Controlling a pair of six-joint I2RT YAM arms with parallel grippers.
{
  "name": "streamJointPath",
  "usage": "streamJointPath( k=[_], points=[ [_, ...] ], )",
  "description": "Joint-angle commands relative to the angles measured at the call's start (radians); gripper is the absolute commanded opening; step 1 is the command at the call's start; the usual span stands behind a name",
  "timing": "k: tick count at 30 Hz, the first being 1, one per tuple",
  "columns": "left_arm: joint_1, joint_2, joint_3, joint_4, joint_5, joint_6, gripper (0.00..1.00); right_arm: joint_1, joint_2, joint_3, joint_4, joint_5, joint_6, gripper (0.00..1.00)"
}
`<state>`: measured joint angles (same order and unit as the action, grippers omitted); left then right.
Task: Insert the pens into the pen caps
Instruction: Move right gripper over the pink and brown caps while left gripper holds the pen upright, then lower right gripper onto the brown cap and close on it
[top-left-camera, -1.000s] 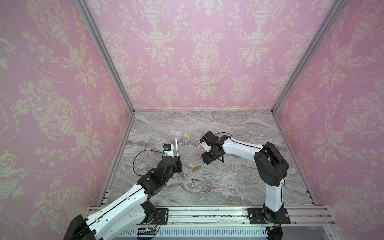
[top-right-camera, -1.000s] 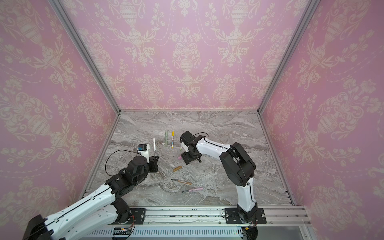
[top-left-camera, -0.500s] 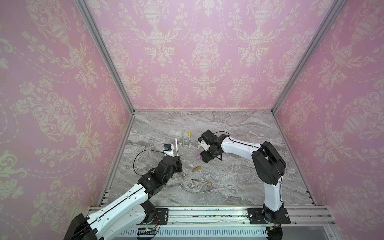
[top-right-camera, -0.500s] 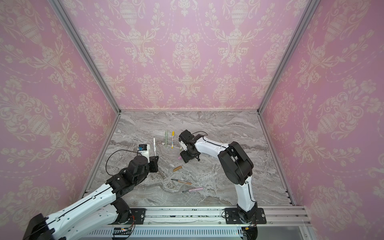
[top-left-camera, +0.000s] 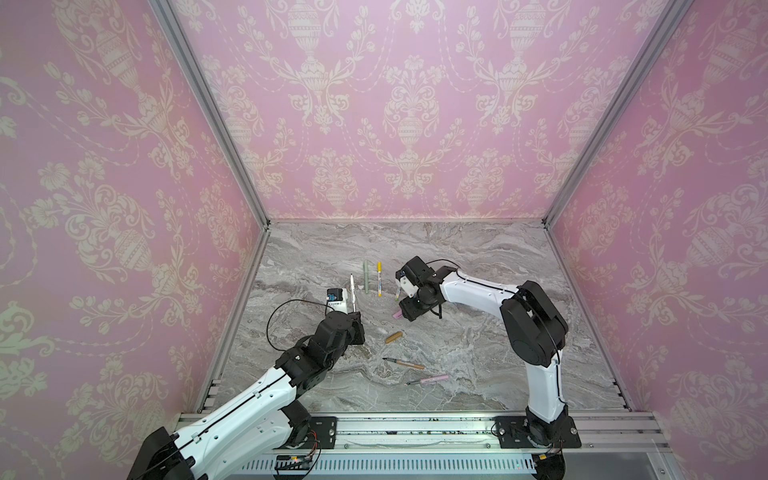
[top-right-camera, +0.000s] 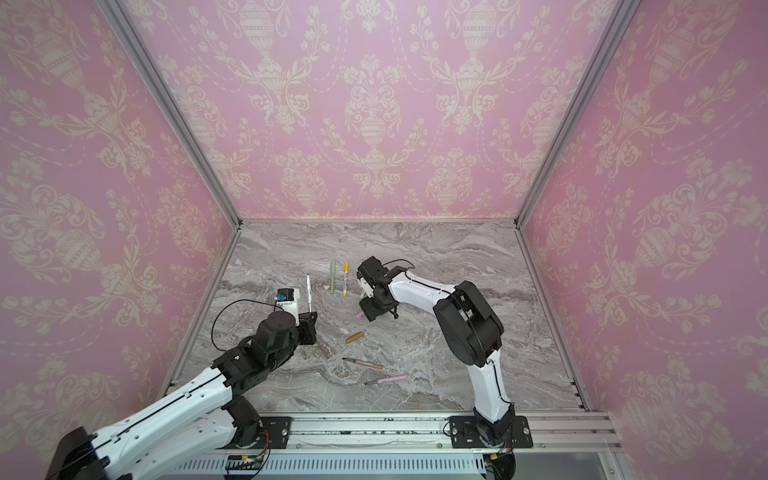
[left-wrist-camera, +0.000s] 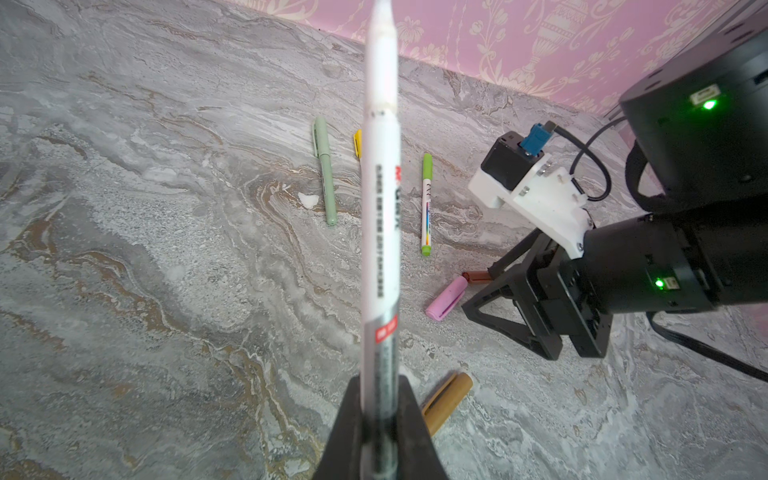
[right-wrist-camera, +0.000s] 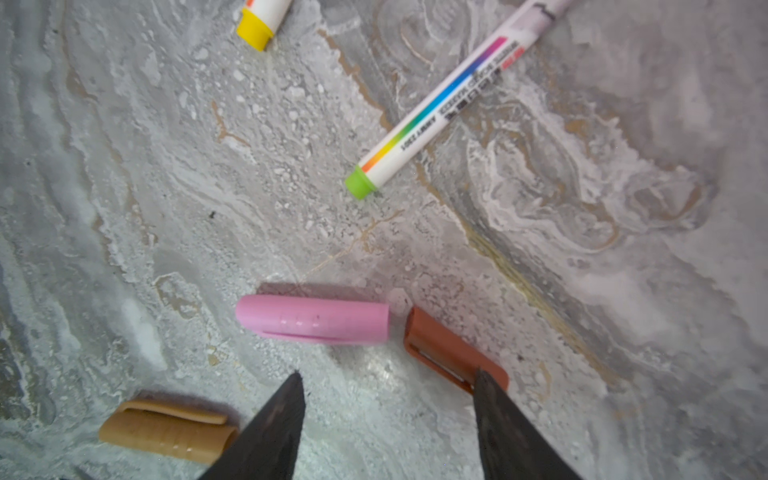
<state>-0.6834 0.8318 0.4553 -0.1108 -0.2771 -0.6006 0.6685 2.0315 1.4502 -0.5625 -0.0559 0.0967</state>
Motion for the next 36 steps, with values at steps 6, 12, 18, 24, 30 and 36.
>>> streamJointPath(
  k=[6,12,18,24,30,36],
  points=[
    [0.007,-0.003,0.009,-0.007,-0.022,-0.017,0.0,-0.016,0.078,0.02,-0.026,0.014,-0.02,0.64],
    [0.009,-0.016,0.009,-0.018,-0.027,-0.017,0.0,-0.018,0.093,0.035,-0.025,0.024,-0.031,0.63],
    [0.008,-0.03,0.008,-0.026,-0.028,-0.017,0.0,-0.02,0.105,0.057,-0.043,0.015,-0.03,0.6],
    [0.01,-0.06,0.0,-0.039,-0.038,-0.016,0.0,-0.014,0.009,-0.045,-0.035,0.021,-0.012,0.59],
    [0.009,-0.051,-0.002,-0.029,-0.034,-0.015,0.0,0.012,-0.142,-0.173,-0.014,0.025,0.025,0.59],
    [0.01,-0.012,0.01,-0.005,-0.018,-0.012,0.0,0.032,-0.283,-0.229,0.023,0.027,0.043,0.59]
  ],
)
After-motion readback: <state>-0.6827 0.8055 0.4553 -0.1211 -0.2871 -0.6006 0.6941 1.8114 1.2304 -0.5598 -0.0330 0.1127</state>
